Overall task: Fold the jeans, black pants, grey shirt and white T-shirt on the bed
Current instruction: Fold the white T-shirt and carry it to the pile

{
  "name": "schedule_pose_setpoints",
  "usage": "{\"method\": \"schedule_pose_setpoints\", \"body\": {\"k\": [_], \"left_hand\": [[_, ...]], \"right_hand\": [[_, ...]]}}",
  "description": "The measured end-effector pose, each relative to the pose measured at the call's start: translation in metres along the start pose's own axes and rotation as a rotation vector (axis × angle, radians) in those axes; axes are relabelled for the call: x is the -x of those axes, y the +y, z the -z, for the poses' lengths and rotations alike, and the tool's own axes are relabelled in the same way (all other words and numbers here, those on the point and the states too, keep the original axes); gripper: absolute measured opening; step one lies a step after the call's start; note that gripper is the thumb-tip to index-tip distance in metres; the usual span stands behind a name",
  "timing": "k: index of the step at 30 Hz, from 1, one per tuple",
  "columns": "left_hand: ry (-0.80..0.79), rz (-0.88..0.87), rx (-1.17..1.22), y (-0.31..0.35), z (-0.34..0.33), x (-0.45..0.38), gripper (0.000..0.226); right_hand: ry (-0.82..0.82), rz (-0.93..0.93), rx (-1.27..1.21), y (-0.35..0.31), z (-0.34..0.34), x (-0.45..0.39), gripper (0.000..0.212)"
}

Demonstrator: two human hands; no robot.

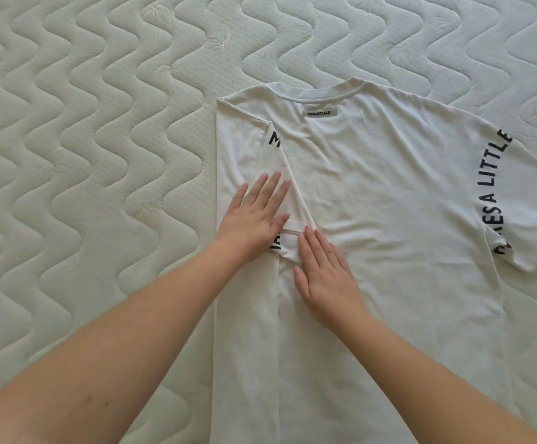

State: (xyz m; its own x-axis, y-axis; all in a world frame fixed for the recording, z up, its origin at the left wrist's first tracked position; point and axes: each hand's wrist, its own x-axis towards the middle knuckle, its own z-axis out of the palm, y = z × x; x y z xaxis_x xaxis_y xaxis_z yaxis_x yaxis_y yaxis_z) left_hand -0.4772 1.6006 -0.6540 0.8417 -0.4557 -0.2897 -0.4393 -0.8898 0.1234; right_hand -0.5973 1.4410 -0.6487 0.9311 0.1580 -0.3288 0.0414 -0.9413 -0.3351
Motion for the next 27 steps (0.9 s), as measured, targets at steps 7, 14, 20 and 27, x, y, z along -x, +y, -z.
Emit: {"method": "schedule_pose_setpoints", "body": {"k": [7,14,20,27], "left_hand": [[-0.081,0.116,-0.028,0.009,-0.003,0.055,0.061],[-0.016,-0.026,-0.001,0.058,0.044,0.080,0.053],[0.045,-0.166,0.010,0.109,0.076,0.076,0.055],[0.014,-0.252,-0.033,0.159,0.057,0.039,0.057]], "right_hand": [[-0.051,-0.010,0.003,-0.001,0.015,0.042,0.060],[0.028,-0.189,0.008,-0.001,0.065,0.077,0.051],[0.068,-0.310,0.040,0.012,0.096,0.104,0.053],[0.147,-0.417,-0.016,0.067,0.098,0.096,0.053]]}}
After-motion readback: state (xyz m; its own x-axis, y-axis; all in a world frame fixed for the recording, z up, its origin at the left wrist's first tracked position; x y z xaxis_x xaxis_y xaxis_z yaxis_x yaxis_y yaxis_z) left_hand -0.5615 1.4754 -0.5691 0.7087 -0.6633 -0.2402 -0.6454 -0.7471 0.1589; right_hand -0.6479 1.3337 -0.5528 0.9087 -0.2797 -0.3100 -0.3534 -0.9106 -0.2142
